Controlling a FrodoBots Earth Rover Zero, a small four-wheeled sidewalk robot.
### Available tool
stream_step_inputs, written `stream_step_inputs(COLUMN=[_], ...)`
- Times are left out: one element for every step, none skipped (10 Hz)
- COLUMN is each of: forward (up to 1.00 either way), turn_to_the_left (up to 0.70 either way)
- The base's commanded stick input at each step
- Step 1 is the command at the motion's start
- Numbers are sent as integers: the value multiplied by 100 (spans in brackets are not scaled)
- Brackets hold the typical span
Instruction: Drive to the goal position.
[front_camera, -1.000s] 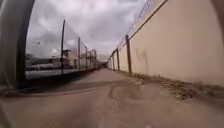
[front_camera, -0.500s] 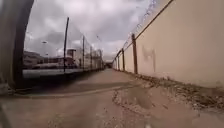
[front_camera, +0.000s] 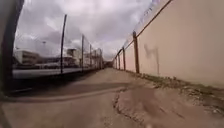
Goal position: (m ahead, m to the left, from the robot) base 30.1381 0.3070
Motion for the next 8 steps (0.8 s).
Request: stream_step_inputs(forward=[70,70,70,70,70,70,70,70], turn_to_the_left=[0,0,0,0,0,0,0,0])
